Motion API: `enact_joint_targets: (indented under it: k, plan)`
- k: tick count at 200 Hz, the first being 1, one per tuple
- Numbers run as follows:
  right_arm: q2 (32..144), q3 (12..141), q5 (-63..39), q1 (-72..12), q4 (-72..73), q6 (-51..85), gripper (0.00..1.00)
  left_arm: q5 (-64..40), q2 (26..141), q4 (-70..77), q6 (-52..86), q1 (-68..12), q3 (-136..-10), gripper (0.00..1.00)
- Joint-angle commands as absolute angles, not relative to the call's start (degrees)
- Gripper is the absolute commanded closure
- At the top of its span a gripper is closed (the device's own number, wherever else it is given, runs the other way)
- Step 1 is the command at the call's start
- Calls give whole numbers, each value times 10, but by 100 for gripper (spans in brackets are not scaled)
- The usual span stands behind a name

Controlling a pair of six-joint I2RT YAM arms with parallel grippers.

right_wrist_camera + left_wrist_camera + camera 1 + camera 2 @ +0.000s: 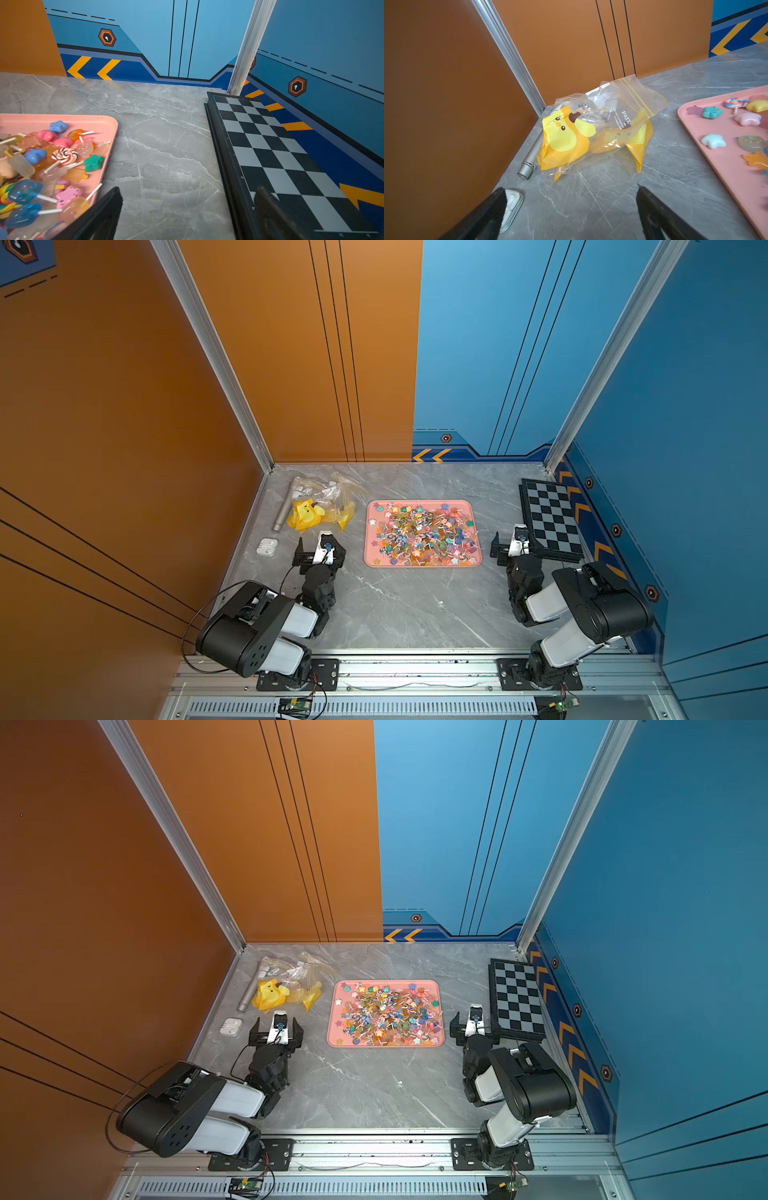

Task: Pour candies out of the ziploc bag
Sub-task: Reset both arms

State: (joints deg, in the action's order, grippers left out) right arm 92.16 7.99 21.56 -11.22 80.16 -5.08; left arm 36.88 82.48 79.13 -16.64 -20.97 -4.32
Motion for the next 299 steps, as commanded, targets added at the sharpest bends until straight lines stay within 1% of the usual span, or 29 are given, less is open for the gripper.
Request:
enact_joint_targets:
  k: [1, 5, 20, 35, 91, 122, 134, 149, 168, 177, 262, 276, 299]
  plan:
    - [926, 88, 212, -110, 812, -41, 0, 301, 838, 807, -108, -172, -48, 2]
    - [926, 88, 212, -109, 812, -41, 0, 281, 847, 806, -104, -161, -52, 2]
    - [926, 88, 212, -110, 812, -41, 0, 261, 908, 807, -84, -132, -83, 2]
    - [926, 88, 212, -110, 812, -41, 0, 234, 919, 806, -58, -102, -87, 2]
    - [928, 89, 213, -110, 813, -41, 0, 233, 926, 806, -74, -114, -90, 2]
    - [927, 97, 230, -109, 802, -36, 0, 233, 928, 806, -74, -114, -91, 2]
    - [919, 110, 236, -106, 770, -28, 0, 232, 928, 807, -75, -114, -92, 2]
    - [900, 140, 234, -92, 690, -10, 0, 226, 929, 806, -76, -113, -93, 2]
    - [887, 187, 203, -66, 577, 18, 0, 214, 929, 807, -79, -112, -94, 2]
    - [886, 199, 188, -54, 550, 27, 0, 207, 930, 806, -81, -111, -92, 2]
    - [887, 196, 199, -55, 558, 28, 0, 154, 933, 799, -85, -97, -100, 2]
    - [887, 196, 199, -55, 558, 28, 0, 140, 924, 768, -80, -90, -109, 2]
    - [886, 196, 199, -55, 558, 28, 0, 112, 904, 677, -65, -70, -144, 2]
